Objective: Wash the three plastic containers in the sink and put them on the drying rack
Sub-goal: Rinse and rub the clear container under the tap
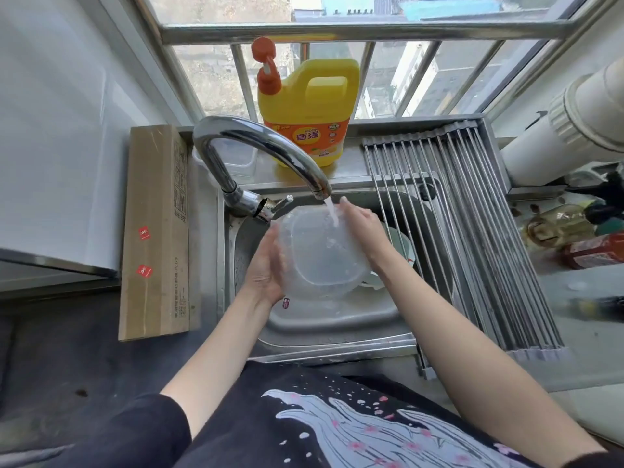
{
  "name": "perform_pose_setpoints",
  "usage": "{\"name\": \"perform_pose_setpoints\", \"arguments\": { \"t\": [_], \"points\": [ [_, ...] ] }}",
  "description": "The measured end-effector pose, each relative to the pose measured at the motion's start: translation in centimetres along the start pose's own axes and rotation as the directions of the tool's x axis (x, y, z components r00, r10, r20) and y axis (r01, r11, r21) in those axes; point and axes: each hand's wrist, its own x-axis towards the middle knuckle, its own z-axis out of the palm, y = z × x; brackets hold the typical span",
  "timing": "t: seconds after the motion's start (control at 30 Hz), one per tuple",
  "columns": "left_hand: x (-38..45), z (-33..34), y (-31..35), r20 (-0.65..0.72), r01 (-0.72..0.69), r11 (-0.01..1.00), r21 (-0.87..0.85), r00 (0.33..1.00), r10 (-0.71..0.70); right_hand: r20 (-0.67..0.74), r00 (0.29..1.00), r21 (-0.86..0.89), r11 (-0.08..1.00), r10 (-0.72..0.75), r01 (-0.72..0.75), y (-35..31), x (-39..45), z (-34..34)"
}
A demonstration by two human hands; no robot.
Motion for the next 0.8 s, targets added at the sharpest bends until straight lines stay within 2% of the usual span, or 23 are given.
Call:
{"name": "perform_pose_setpoints", "arguments": {
  "t": [0.07,0.13,0.17,0.23,0.27,0.33,0.37,0.47,0.5,0.53,0.57,0.6,0.63,0.67,0.7,0.8],
  "points": [
    [0.1,0.1,-0.1,-0.004,-0.001,0.998,-0.061,1.000,0.000,0.079,0.996,0.177,0.983,0.030,-0.044,0.9,-0.5,-0.1],
    [0.0,0.2,-0.3,-0.018,0.010,0.995,-0.102,1.000,-0.012,0.081,0.997,0.219,0.975,0.018,-0.036,1.8,-1.2,-0.3],
    [0.0,0.3,-0.5,-0.035,0.009,0.994,-0.111,0.999,-0.013,0.039,0.999,0.224,0.974,0.023,-0.031,2.0,-1.5,-0.3],
    [-0.1,1.0,-0.9,-0.087,0.008,0.986,-0.169,0.996,-0.023,-0.168,0.984,0.224,0.974,0.055,-0.017,2.0,-2.3,0.4],
    [0.1,1.5,-1.1,-0.121,0.006,0.976,-0.218,0.992,-0.033,-0.315,0.945,0.207,0.978,0.091,-0.025,2.0,-2.6,1.1],
    [0.6,2.2,-1.5,-0.195,0.006,0.962,-0.271,0.979,-0.061,-0.558,0.822,0.119,0.991,0.113,-0.055,2.1,-3.3,2.5],
    [0.8,2.4,-1.6,-0.213,0.006,0.961,-0.276,0.975,-0.067,-0.598,0.795,0.121,0.992,0.106,-0.041,2.1,-3.6,3.0],
    [1.1,2.8,-1.7,-0.264,0.029,0.951,-0.307,0.958,-0.114,-0.562,0.819,0.195,0.981,0.114,-0.002,1.6,-3.9,3.2],
    [1.0,3.2,-1.7,-0.295,0.032,0.944,-0.329,0.946,-0.134,-0.576,0.816,0.124,0.992,0.046,0.032,1.5,-4.2,3.2],
    [1.0,3.7,-1.7,-0.318,0.024,0.939,-0.344,0.937,-0.141,-0.583,0.805,-0.056,0.994,-0.112,0.098,1.7,-4.6,3.3],
    [1.0,4.2,-1.6,-0.329,0.010,0.930,-0.366,0.934,-0.140,-0.509,0.795,-0.305,0.933,-0.328,0.190,1.9,-5.0,3.5],
    [1.1,4.8,-1.7,-0.321,0.000,0.921,-0.389,0.937,-0.135,-0.346,0.779,-0.532,0.793,-0.523,0.297,2.6,-5.2,3.8],
    [1.5,5.3,-1.8,-0.319,-0.003,0.920,-0.393,0.938,-0.133,-0.158,0.759,-0.659,0.640,-0.631,0.395,3.4,-5.2,4.0],
    [1.6,5.4,-1.8,-0.313,0.008,0.923,-0.384,0.939,-0.139,-0.030,0.748,-0.694,0.553,-0.663,0.462,3.8,-4.9,3.9],
    [1.6,5.6,-1.7,-0.317,0.022,0.927,-0.375,0.937,-0.150,0.033,0.743,-0.700,0.516,-0.668,0.494,3.7,-4.6,3.6],
    [2.0,4.6,-1.3,-0.339,0.034,0.948,-0.316,0.929,-0.146,0.151,0.694,-0.763,0.364,-0.704,0.534,2.5,-3.6,2.4]
  ]
}}
